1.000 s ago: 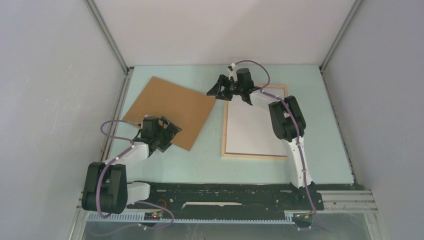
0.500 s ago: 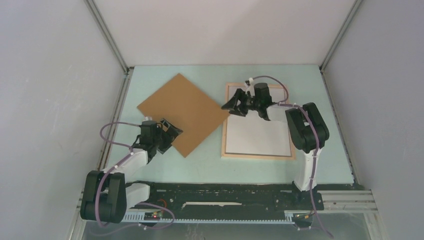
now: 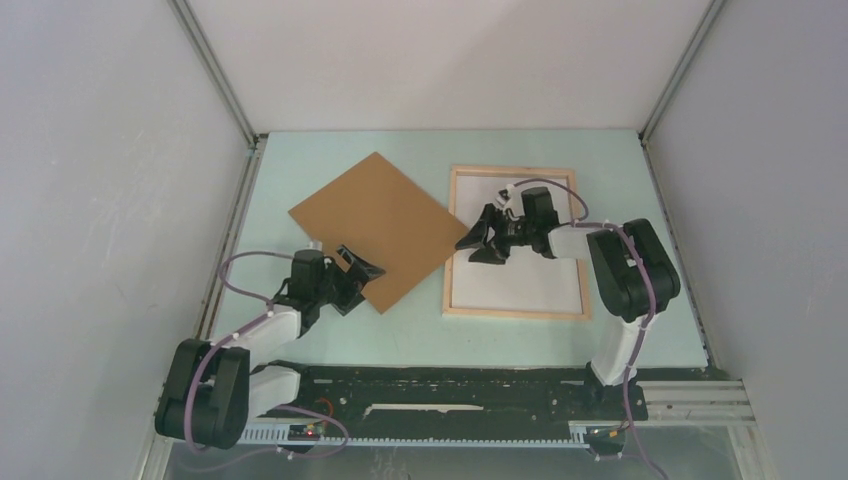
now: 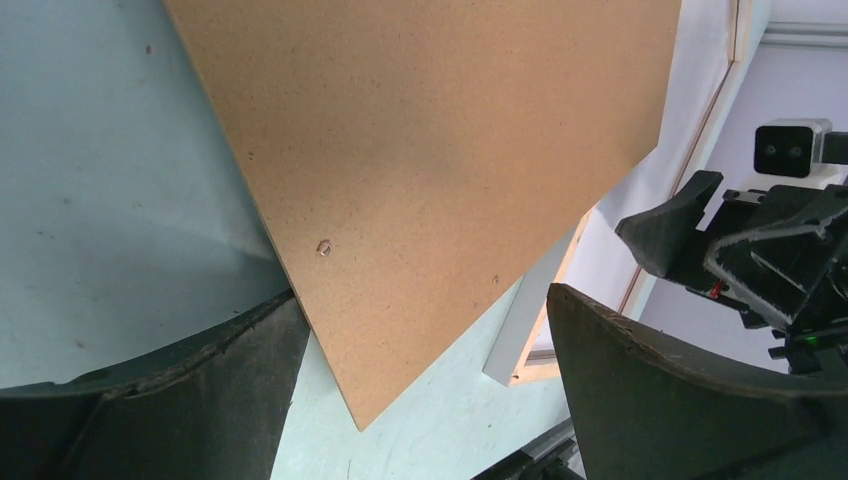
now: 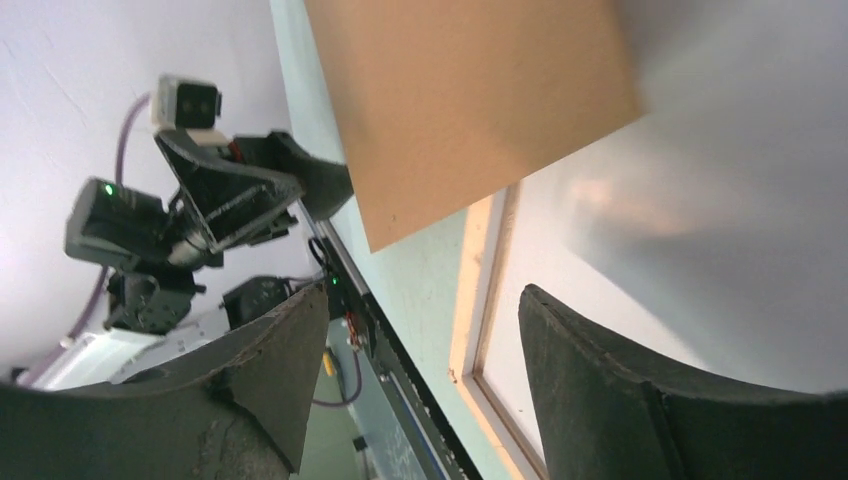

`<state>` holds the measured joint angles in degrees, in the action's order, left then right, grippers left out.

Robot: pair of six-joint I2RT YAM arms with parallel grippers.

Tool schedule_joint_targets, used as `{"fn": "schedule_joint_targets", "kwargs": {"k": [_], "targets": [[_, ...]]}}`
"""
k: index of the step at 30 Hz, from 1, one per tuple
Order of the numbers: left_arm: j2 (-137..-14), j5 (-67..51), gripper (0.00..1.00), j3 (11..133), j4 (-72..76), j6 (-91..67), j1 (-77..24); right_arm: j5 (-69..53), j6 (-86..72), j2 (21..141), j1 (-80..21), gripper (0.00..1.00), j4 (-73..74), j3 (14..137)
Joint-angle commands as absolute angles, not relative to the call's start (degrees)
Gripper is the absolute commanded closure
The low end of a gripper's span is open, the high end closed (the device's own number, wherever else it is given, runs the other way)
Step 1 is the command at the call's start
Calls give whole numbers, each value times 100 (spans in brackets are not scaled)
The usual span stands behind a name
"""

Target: Put the photo into the frame

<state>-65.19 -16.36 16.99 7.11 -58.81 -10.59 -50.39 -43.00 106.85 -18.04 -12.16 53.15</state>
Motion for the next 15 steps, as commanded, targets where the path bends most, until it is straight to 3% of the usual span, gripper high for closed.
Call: {"fn": "schedule_joint_targets", "kwargs": {"k": [1,6,15], "targets": [[-6472,-1575,0,1459,273,-5904,-1090,-4969,-4668,10747,-1533,24,-1522,5335],[-6352,-1594,0,1447,272,-5976,-1093,-4927,-5455,11223,-1384,40,-2711,5290],[-6238,-1640,0,1531,98,-5936,-1090,-4950,-7253,12558,-1138,48,-5683,5256]]}}
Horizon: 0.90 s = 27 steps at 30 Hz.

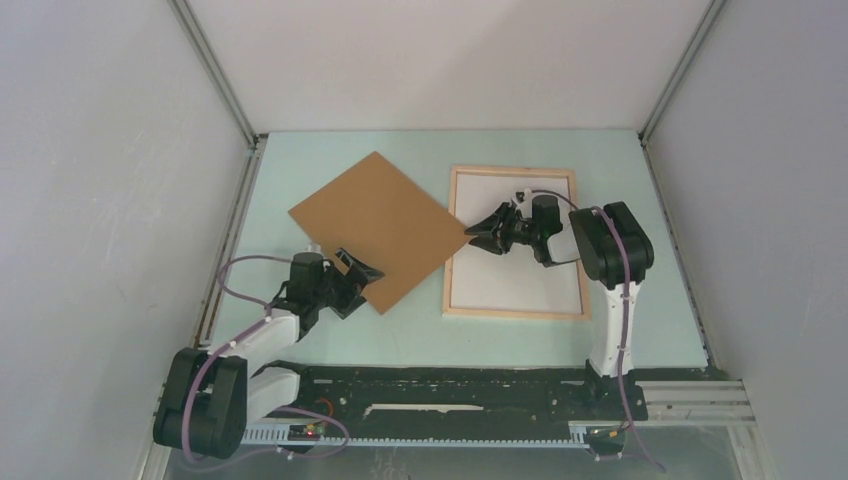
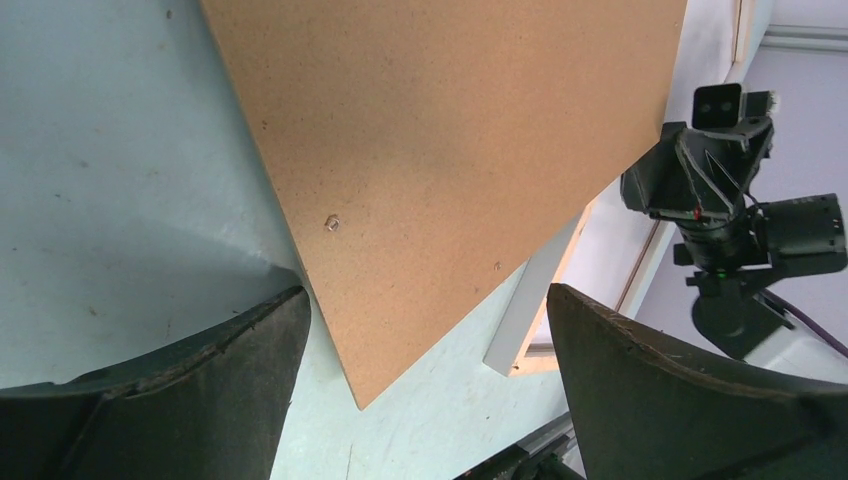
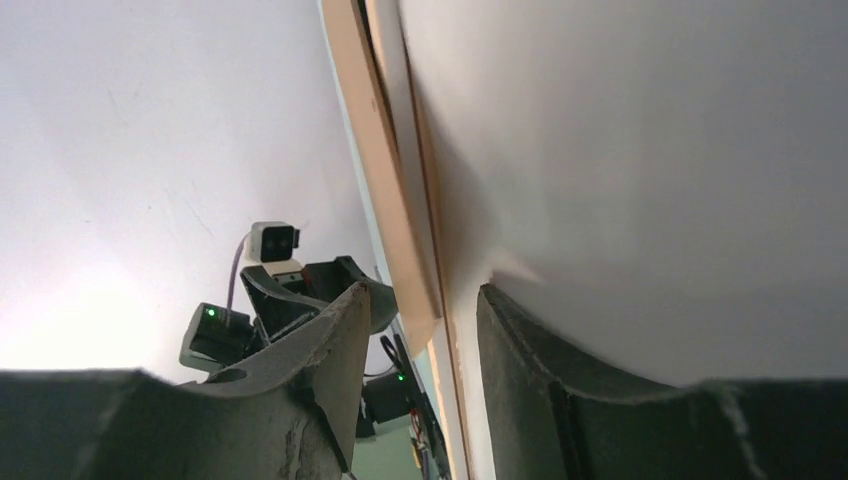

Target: Put the photo into the frame

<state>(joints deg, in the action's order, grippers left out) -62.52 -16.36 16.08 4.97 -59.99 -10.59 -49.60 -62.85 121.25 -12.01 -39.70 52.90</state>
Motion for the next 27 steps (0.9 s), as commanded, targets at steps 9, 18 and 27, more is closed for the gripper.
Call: {"fn": "schedule_joint_targets", "kwargs": {"k": [9,18,27], "targets": [[-6065,-1521,0,1481,116,-6003,-1090,-4702,-7153,12894,-1359,53,-5927,5544],[-6011,-1601,0,1550,97,-5913,-1090,-4545,-7348,12772,-1607,74,-6114,5753],[-5590,-1664,0,1741,-208,-5402,-1090,-4540,-6160,11065,-1764,100,-4157,5857]]}}
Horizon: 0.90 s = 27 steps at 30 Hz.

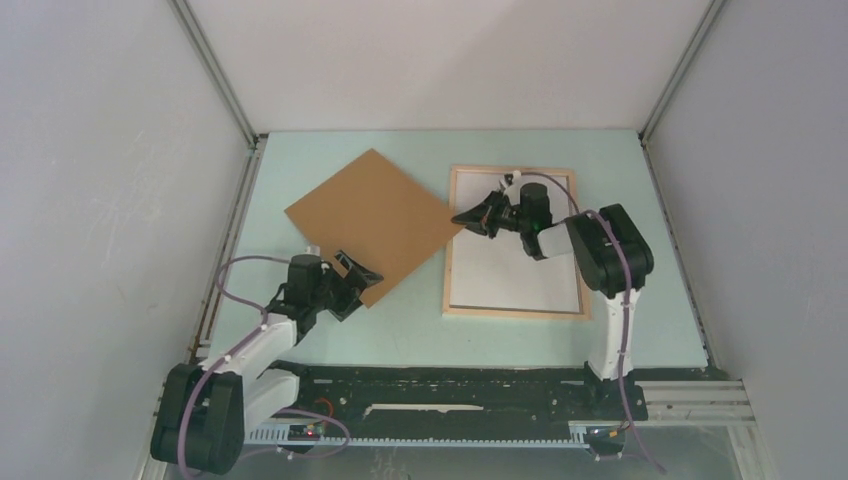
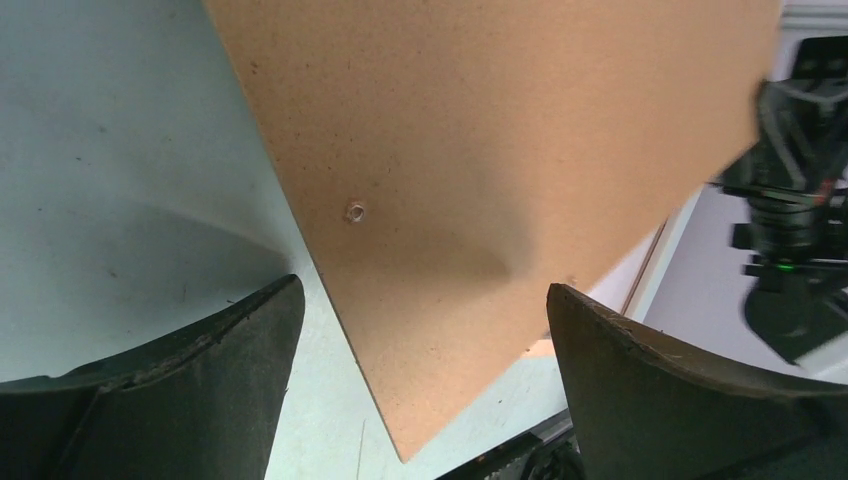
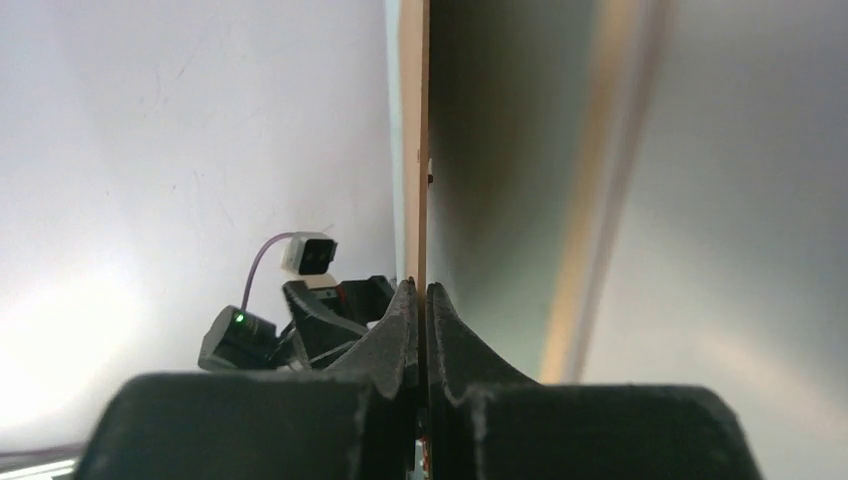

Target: Put the photo into the frame

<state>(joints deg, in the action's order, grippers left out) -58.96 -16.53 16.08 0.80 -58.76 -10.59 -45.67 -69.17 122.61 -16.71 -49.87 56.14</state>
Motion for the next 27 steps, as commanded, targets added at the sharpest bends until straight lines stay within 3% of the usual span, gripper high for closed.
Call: {"fn": "schedule_joint_targets", "kwargs": {"k": [1,10,20,27], "targets": [[-5479,-1704,0,1790,-285,-5271,-1094,-4536,-5922,10801,-1747,100,-3806,5873],[-4506,-1432,0,2254,-1236,-4512,-1090,-4707,-4393,8243,-1132,100,-788,6343],[-3909,-1384,0,2479,-1838,-4149,-1090,-4627,-2919,6717,265,100,2659,8027],[-3754,-1517,0,2589,-1905,-4026,-1090,-3053,-1396,6280,426,100,4891,9280]]}}
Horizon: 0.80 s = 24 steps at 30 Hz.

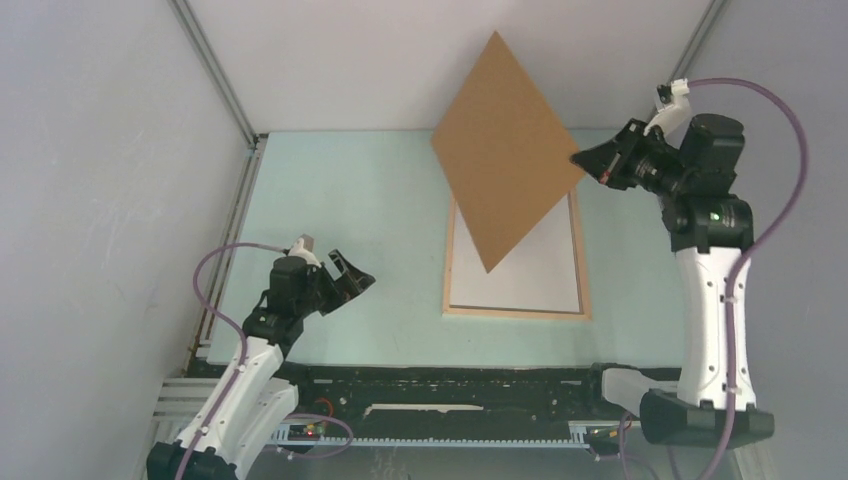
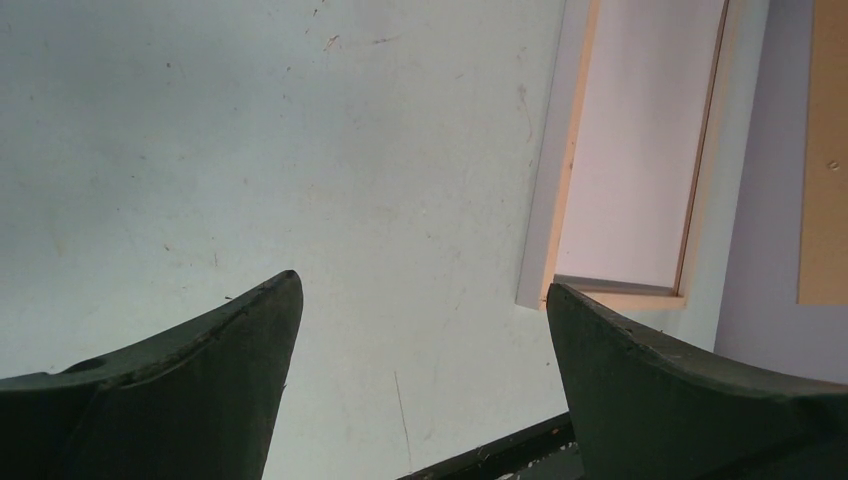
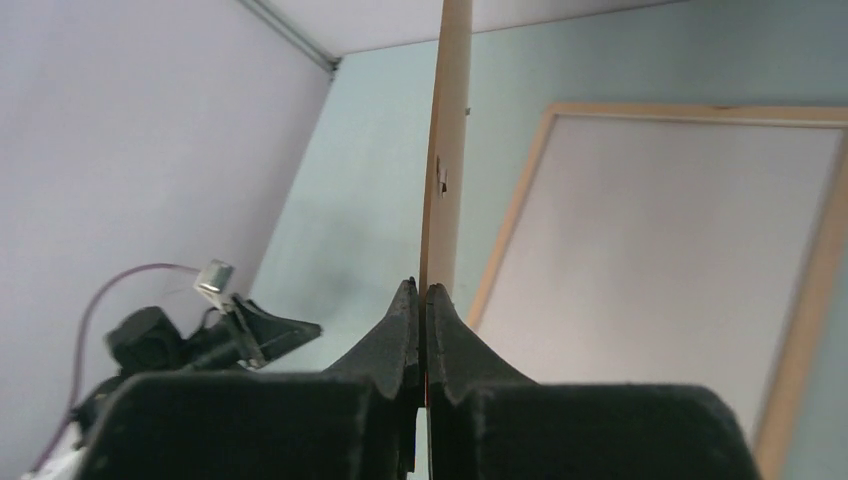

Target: Put the photo into the frame

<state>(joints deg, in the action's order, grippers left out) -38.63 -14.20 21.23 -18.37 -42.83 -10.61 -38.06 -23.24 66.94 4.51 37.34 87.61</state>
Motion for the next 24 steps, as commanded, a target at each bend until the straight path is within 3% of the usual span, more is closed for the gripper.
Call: {"fn": "schedule_joint_targets", "kwargs": {"k": [1,10,16,24], "targets": [[-3746,-1539,0,2597,-1911,-4013,-1092,-2877,-1306,6230,435,100,5047,9395],[-3724,-1771,0,2657,-1925,-3911,-1092,-1324,-534,6284,343,100,5972,10353],[-3819,-1913,0,2696,-1837,-3908,-1098,-452,-371,6385,-255,100,5709,10398],[-3895,-1968,0,2898,-1916,-3871,-1136,507,127,7119,-1164,100,5755,12037]]}}
